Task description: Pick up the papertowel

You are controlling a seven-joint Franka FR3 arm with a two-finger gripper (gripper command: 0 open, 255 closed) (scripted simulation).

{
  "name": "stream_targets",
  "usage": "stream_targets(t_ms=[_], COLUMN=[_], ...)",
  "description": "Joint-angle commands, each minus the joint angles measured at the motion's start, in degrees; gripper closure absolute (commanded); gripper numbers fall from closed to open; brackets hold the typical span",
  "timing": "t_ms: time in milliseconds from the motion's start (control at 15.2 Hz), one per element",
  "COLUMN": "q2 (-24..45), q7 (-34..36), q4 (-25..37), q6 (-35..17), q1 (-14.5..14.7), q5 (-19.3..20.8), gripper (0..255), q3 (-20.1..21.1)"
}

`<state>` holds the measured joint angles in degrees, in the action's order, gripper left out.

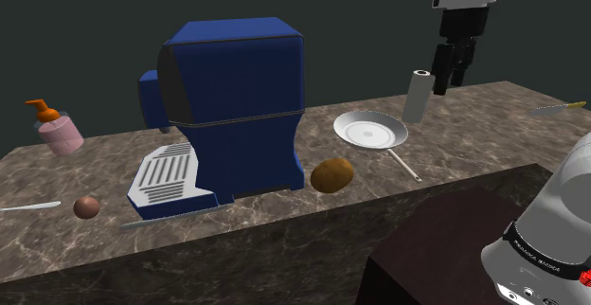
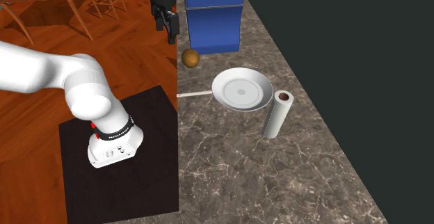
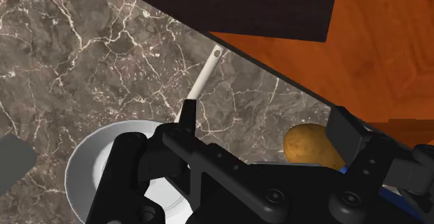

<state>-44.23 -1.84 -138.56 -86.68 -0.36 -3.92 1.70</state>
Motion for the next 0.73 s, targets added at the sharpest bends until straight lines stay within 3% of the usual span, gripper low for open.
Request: stream_targets(t_ms=[0,660], q2=[0.0,12.3], q7=[0.0,-7.5], q4=[0.0,3.2], q6=[0.0,-11.3], q1=[0.0,-5.1], q5=[0.0,6.9], gripper=[0,0], q3=[0.0,-8.3])
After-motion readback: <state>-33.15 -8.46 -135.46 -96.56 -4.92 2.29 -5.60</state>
